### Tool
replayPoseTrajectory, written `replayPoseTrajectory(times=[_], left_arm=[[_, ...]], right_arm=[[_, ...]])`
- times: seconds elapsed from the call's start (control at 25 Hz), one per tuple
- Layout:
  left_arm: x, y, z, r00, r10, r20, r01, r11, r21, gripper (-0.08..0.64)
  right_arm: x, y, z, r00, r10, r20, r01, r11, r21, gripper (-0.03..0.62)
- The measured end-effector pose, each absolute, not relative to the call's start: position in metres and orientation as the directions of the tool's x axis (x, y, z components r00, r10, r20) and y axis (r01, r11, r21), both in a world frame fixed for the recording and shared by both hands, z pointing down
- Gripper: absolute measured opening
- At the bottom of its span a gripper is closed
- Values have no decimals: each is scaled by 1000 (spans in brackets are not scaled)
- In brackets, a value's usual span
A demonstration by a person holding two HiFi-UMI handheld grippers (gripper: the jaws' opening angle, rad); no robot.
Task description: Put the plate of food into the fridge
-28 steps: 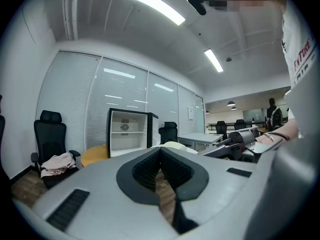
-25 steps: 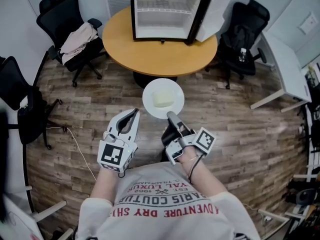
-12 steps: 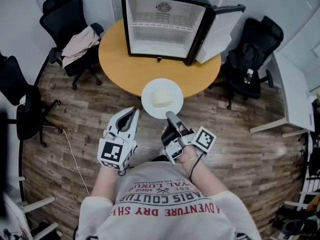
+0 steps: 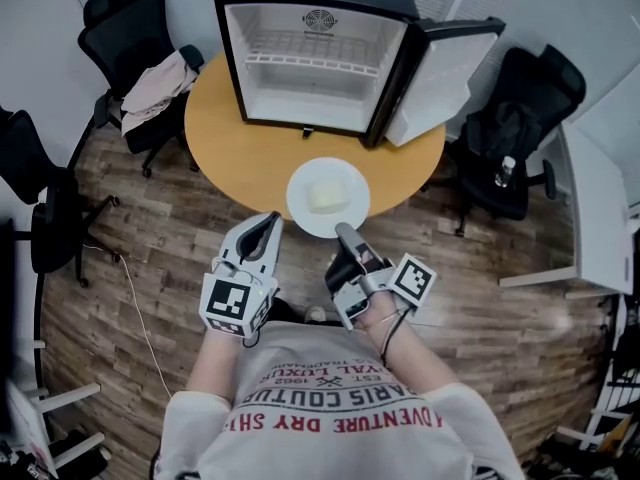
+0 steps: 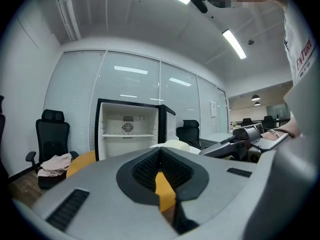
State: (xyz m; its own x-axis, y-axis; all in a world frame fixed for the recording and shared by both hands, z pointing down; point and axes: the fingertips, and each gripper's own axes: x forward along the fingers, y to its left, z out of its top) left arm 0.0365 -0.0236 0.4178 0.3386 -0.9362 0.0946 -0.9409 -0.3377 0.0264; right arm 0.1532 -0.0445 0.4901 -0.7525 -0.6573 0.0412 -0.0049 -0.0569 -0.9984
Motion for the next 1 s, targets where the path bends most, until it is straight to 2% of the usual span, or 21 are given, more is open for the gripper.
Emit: replayPoseTrajectory(times=[0.12, 0.48, 1.0], left_arm=[[39, -38, 425, 346, -932, 108, -938, -338, 81, 29], [10, -106, 438, 359, -924, 132, -932, -346, 109, 29], [-45, -246, 420, 475, -876, 89, -880, -469, 83, 28]], right_arm=[[157, -61, 494, -750, -659, 52, -4, -74, -997, 40], [133, -122, 501, -746, -664, 52, -1, -77, -997, 40], [81, -248, 487, -632, -773, 58, -49, -35, -998, 40]])
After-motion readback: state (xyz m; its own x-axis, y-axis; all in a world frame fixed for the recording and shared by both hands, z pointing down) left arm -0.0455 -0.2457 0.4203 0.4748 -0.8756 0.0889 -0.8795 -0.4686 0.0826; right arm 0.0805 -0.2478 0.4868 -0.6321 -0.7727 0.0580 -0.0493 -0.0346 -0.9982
